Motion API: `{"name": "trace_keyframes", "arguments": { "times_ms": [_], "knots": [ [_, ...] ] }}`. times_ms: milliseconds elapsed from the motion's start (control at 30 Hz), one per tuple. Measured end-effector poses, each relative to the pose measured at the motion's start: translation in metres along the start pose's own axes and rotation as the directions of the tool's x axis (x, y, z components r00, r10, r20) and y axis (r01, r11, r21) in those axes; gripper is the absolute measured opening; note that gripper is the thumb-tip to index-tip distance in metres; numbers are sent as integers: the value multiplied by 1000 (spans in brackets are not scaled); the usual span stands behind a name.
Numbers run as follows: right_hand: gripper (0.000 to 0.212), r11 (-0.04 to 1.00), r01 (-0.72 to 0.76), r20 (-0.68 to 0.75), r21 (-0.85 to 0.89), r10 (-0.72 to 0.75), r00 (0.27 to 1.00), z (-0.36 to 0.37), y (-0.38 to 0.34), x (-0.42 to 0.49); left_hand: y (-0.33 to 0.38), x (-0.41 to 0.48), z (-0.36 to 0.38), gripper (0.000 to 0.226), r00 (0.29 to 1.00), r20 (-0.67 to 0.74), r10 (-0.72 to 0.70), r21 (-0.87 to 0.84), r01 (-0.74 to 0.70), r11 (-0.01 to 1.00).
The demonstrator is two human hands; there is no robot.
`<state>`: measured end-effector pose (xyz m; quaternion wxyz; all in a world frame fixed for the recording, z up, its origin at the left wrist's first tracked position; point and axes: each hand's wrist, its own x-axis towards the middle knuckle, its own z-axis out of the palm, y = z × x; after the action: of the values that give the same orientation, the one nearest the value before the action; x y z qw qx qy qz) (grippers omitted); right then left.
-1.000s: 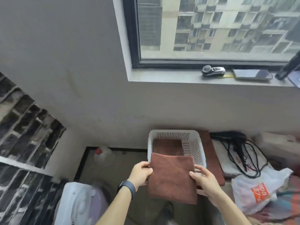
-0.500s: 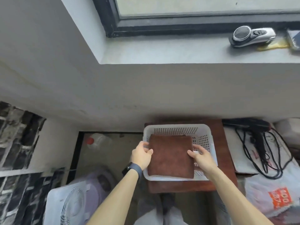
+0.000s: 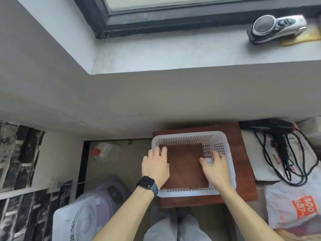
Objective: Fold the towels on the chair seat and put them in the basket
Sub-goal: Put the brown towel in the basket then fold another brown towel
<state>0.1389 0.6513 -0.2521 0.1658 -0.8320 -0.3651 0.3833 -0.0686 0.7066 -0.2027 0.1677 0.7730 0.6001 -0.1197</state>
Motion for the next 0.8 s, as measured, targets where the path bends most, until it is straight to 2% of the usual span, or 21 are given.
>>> {"name": "trace_keyframes", "arguments": {
  "times_ms": [67, 100, 167, 267, 400, 533, 800],
  "knots": [
    [48, 943, 257, -87, -213, -281, 956, 4, -1, -13, -3, 5, 4, 65, 980, 38, 197, 33, -198, 980],
    [49, 875, 372, -62, -309, -409, 911, 9, -1, -17, -4, 8, 8, 73, 961, 89, 263, 54, -268, 962],
    [55, 763, 491, 78, -421, -509, 857, 21, 0, -21, -8, 13, 18, 91, 932, 182, 314, 101, -335, 937],
    [60, 703, 478, 222, -527, -429, 875, 38, 7, -6, -19, 15, 39, 104, 925, 242, 295, 151, -336, 930],
    [63, 668, 453, 292, -591, -347, 891, 52, 23, 13, -28, 16, 58, 104, 922, 255, 290, 216, -347, 913],
    [63, 639, 438, 295, -632, -324, 899, 58, 31, 18, -22, 19, 72, 99, 918, 280, 281, 356, -371, 858],
    [63, 674, 409, 276, -615, -302, 912, 68, 37, 27, -12, 30, 88, 97, 918, 334, 212, 486, -361, 796]
  ]
}}
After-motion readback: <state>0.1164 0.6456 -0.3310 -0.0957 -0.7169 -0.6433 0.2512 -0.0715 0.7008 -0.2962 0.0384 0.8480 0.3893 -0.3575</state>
